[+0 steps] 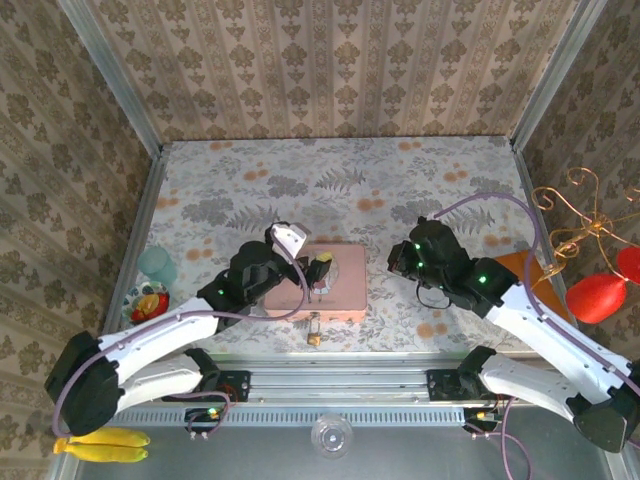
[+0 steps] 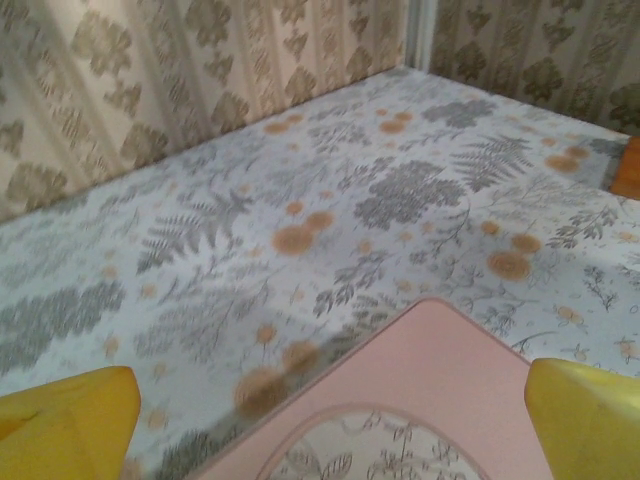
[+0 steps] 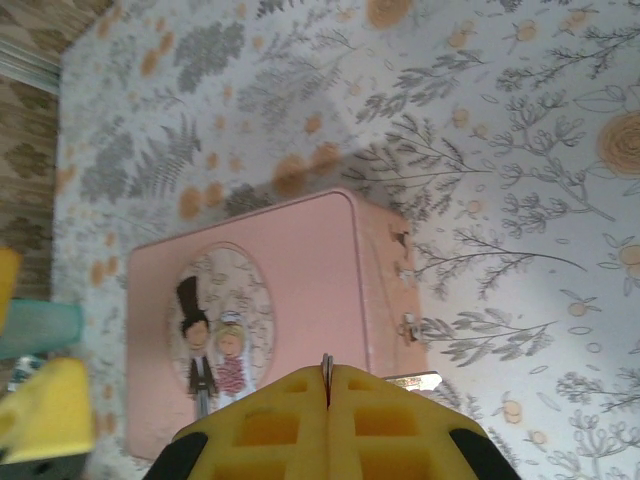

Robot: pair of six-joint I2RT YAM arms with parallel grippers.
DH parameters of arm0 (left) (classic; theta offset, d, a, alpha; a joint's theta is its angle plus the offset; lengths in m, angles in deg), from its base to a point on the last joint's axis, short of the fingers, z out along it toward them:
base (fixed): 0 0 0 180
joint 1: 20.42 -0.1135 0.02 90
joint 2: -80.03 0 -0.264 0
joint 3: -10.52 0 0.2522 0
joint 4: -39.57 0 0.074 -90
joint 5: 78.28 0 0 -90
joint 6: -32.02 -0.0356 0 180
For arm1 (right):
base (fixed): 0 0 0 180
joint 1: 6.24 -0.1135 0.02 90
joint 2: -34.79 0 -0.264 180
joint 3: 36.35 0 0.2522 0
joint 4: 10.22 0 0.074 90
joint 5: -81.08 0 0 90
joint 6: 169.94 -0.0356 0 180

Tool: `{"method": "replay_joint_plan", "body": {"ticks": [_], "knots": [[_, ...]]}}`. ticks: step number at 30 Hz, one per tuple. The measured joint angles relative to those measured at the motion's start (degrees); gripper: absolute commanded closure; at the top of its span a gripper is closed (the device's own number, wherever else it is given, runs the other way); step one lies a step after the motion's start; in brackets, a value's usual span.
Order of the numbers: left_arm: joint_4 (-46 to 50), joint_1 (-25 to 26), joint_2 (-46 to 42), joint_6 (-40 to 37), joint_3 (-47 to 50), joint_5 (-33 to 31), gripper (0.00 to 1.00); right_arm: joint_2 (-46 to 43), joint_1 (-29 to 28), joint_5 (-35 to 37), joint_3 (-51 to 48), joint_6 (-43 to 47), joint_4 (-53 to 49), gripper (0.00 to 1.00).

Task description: Unlock the padlock with the key

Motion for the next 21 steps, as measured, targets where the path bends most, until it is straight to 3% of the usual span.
{"method": "replay_joint_plan", "body": {"ticks": [12,21], "knots": [[-23.91,1.29,12.11,-6.32,0.04,6.58,0.13,-3.28,-0.07,-5.97,-0.04,-11.32,11.56,1.0],[-34.07,5.14,18.56,-10.58,-0.7,9.68,0.24,-6.29,-0.74,-6.1,-3.91,-21.14,21.31,1.0]]}}
